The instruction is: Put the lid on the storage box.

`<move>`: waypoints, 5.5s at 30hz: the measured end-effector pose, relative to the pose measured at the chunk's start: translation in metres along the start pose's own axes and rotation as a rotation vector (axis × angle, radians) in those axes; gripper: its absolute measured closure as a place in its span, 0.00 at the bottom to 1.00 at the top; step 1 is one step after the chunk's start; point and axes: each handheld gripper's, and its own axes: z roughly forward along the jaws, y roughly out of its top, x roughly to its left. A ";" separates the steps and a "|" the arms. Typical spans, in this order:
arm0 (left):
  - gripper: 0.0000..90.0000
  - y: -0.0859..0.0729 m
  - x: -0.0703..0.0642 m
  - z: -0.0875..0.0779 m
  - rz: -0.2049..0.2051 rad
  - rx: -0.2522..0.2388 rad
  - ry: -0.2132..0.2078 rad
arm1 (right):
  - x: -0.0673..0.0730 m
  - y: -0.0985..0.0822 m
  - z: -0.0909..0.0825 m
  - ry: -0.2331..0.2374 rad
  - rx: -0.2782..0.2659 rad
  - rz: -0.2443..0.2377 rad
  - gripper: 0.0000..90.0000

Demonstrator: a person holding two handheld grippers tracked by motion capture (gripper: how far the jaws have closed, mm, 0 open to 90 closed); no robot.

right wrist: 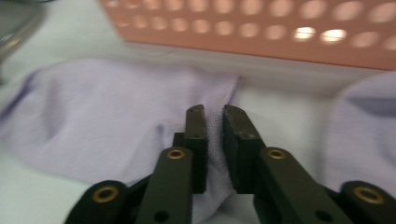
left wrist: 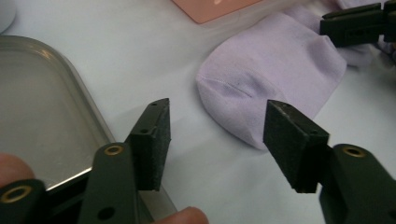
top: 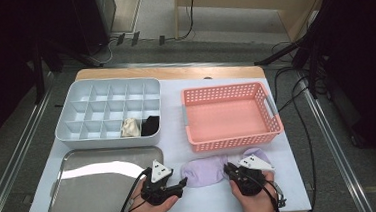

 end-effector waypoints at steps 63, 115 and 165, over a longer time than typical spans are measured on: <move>0.62 0.001 0.022 -0.013 -0.042 -0.069 -0.075 | -0.044 -0.006 -0.053 -0.127 -0.166 0.079 0.68; 0.67 0.001 0.026 -0.017 -0.018 -0.059 -0.101 | -0.058 -0.025 -0.037 -0.340 -0.059 0.074 0.93; 0.67 -0.001 0.027 -0.013 -0.010 -0.053 -0.114 | -0.046 -0.025 -0.035 -0.165 -0.083 0.125 0.78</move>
